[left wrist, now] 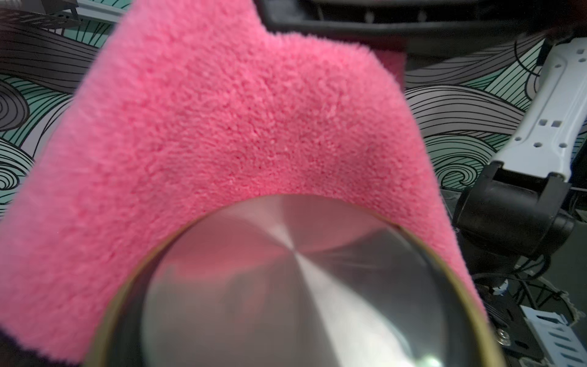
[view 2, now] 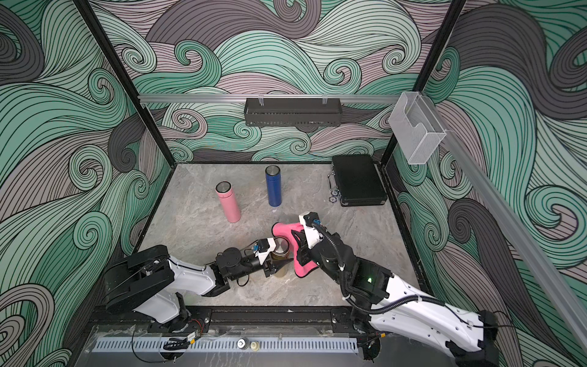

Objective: Wipe the surface of the thermos
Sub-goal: Wipe the dirt from the surface of the thermos.

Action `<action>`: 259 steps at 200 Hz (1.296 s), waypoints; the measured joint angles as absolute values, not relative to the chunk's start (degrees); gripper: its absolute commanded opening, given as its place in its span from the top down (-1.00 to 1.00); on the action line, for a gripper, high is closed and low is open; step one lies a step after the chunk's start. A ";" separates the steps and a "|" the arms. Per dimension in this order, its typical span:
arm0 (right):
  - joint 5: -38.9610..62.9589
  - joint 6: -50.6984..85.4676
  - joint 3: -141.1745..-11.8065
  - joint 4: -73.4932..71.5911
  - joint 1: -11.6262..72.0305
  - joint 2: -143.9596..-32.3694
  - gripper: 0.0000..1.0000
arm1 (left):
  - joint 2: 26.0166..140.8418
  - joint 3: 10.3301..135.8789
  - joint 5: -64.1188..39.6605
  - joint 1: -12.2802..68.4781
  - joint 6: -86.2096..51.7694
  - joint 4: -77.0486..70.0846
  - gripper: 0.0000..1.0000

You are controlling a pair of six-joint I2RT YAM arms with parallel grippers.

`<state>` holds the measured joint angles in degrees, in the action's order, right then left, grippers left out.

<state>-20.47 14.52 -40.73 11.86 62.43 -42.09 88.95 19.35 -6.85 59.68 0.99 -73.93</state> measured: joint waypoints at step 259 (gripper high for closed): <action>-9.19 20.32 -43.00 13.63 66.41 -50.50 1.00 | 87.50 19.70 -11.51 57.76 1.34 -71.00 1.00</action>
<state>-9.19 20.32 -43.00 13.63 66.41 -50.50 87.50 19.70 -11.51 57.76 1.34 -71.00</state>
